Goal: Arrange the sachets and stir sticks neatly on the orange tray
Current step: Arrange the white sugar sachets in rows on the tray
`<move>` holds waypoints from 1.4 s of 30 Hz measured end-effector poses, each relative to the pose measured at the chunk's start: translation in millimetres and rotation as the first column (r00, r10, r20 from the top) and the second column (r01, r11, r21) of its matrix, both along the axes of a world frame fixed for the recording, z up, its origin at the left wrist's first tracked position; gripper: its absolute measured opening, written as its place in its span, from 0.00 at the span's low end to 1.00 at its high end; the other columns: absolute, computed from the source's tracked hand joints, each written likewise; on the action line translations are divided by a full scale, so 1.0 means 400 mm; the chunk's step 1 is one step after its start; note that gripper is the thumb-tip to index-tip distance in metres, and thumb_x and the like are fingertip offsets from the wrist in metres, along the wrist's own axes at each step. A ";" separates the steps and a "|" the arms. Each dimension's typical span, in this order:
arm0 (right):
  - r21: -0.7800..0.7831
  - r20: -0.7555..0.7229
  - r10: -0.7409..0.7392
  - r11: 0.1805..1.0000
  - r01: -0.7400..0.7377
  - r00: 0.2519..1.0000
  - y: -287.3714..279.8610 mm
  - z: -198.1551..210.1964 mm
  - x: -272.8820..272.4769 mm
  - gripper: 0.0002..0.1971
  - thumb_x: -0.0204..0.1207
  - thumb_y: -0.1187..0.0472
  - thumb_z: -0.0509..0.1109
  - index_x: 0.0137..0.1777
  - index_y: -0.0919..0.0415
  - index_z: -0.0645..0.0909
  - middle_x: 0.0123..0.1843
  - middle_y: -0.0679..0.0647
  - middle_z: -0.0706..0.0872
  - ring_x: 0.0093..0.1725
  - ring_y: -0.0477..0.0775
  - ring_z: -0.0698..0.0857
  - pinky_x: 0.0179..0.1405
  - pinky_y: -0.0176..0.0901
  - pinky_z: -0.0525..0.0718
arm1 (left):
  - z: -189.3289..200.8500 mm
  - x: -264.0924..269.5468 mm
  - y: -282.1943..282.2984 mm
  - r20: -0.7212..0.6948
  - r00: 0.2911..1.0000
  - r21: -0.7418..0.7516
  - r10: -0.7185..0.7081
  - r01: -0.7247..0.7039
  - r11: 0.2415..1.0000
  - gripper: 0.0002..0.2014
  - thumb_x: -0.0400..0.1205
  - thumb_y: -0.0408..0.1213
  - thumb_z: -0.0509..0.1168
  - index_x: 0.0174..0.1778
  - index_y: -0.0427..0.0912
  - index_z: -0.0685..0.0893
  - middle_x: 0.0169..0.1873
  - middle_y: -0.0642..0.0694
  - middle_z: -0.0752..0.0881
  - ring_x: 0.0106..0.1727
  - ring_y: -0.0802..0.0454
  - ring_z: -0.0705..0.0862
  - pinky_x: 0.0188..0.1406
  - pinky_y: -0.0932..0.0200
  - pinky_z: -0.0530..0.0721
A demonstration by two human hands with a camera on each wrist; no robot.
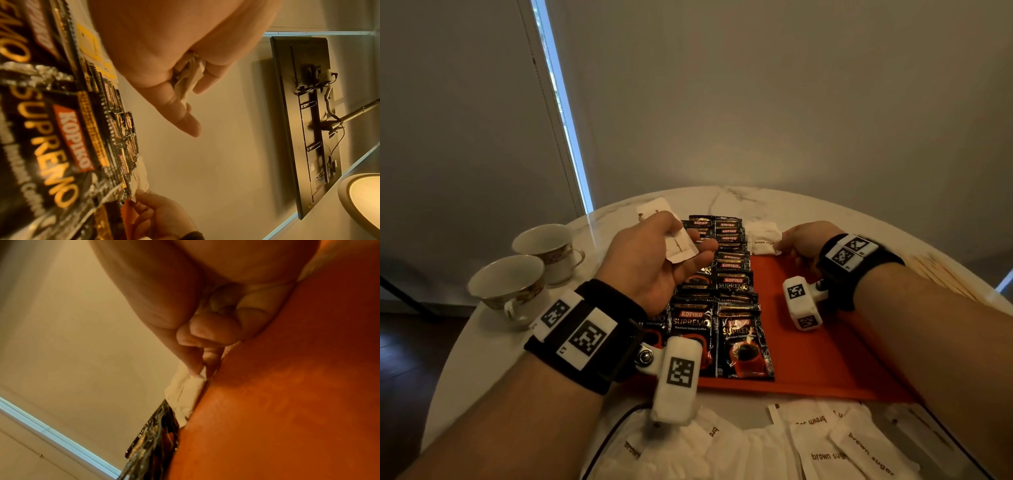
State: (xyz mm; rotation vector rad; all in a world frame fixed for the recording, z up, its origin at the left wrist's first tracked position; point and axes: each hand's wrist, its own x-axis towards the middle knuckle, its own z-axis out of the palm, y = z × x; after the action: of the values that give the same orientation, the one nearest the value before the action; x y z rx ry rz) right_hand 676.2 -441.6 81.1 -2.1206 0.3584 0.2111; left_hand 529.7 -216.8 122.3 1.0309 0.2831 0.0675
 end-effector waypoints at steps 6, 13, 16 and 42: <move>0.118 0.048 -0.065 0.991 0.059 0.997 -0.019 -0.024 0.013 0.07 0.76 0.62 0.79 0.52 0.63 0.90 0.46 0.64 0.93 0.37 0.57 0.82 0.43 0.48 0.84 | -0.004 0.003 0.002 0.000 1.000 0.003 -0.024 0.024 1.000 0.04 0.88 0.28 0.60 0.52 0.32 0.80 0.30 0.38 0.90 0.39 0.39 0.95 0.41 0.48 0.94; 0.210 -0.021 0.029 0.977 -0.024 0.999 0.008 -0.023 -0.028 0.04 0.79 0.65 0.76 0.51 0.64 0.89 0.47 0.57 0.91 0.36 0.53 0.78 0.34 0.43 0.77 | -0.019 0.014 -0.003 -0.011 0.998 -0.009 -0.061 0.061 0.998 0.08 0.87 0.26 0.62 0.60 0.31 0.80 0.47 0.34 0.87 0.50 0.36 0.94 0.34 0.48 0.94; 0.231 -0.003 0.045 0.972 -0.043 0.999 0.024 -0.011 -0.047 0.05 0.82 0.65 0.73 0.55 0.64 0.89 0.45 0.55 0.89 0.36 0.51 0.76 0.34 0.42 0.79 | -0.026 0.014 -0.005 -0.040 0.995 -0.014 -0.091 0.090 0.996 0.11 0.86 0.25 0.64 0.64 0.30 0.81 0.51 0.32 0.87 0.52 0.36 0.93 0.33 0.48 0.94; 0.639 0.419 0.156 0.649 -0.413 0.894 0.086 0.050 -0.289 0.03 0.80 0.67 0.73 0.51 0.61 0.84 0.50 0.63 0.90 0.45 0.61 0.88 0.40 0.53 0.88 | -0.020 -0.017 -0.029 0.040 0.979 0.339 -0.199 0.174 0.925 0.11 0.83 0.44 0.74 0.55 0.41 0.87 0.34 0.46 0.91 0.30 0.53 0.88 0.22 0.62 0.84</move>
State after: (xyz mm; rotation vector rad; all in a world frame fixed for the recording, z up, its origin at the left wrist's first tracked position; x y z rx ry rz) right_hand 560.7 -407.3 101.1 -1.3639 -0.2576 0.1417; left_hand 522.7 -228.5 114.3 1.3867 0.1047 -0.0198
